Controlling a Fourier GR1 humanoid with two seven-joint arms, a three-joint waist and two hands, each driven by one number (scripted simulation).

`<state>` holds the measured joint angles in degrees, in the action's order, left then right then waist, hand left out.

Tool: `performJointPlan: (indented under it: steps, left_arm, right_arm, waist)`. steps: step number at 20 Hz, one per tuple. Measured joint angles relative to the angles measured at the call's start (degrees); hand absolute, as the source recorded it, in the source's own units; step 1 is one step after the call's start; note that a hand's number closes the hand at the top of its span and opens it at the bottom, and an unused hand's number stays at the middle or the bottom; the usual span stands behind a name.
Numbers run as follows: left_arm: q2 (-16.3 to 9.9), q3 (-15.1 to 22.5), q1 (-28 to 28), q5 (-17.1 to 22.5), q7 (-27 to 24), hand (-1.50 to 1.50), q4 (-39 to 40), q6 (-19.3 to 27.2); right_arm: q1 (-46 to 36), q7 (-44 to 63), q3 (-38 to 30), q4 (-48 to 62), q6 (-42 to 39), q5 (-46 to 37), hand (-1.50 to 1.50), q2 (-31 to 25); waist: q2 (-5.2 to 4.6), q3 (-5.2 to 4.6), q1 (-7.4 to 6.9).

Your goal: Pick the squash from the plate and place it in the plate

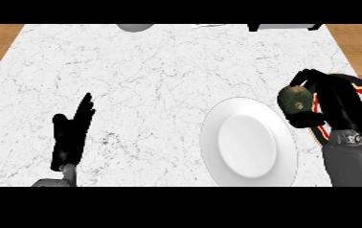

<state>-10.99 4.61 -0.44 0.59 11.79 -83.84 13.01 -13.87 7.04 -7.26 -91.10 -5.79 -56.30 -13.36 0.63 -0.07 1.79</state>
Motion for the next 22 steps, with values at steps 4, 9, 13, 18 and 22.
performJointPlan:
  steps: [4, 9, 13, 18, 22]
  left_arm:
    - [-0.9, -0.1, 0.9, 0.3, 1.0, 0.0, -1.7, -1.0]
    - [0.3, 0.0, -1.7, -0.6, 1.1, 0.0, 0.2, -0.7]
    - [1.0, -0.1, -1.2, -1.2, 1.1, 0.0, -0.5, -1.0]
    - [1.2, -0.1, 0.0, -1.7, 1.5, 0.0, -2.2, -1.7]
    - [0.8, -1.1, -1.2, -1.8, 2.6, 0.0, -2.4, -2.6]
  right_arm:
    - [1.9, 7.1, -2.8, -10.1, 2.1, -2.2, 1.5, 0.6]
    - [2.6, 13.1, -8.6, -16.7, -0.4, -0.7, 1.5, -1.1]
    - [1.8, 15.5, -12.7, -16.4, -1.8, 1.2, 1.5, -3.1]
    - [1.4, 11.2, -17.7, -7.3, 1.3, 3.5, 1.5, -6.5]
    - [1.6, 7.7, -19.6, 0.2, 3.6, 4.4, 1.5, -8.6]
  waist:
    - [-0.07, 0.01, -0.39]
    - [-0.39, 0.02, -0.98]
    - [-0.51, 0.05, -1.48]
    - [-0.6, 0.08, -1.82]
    - [-0.65, 0.08, -1.87]
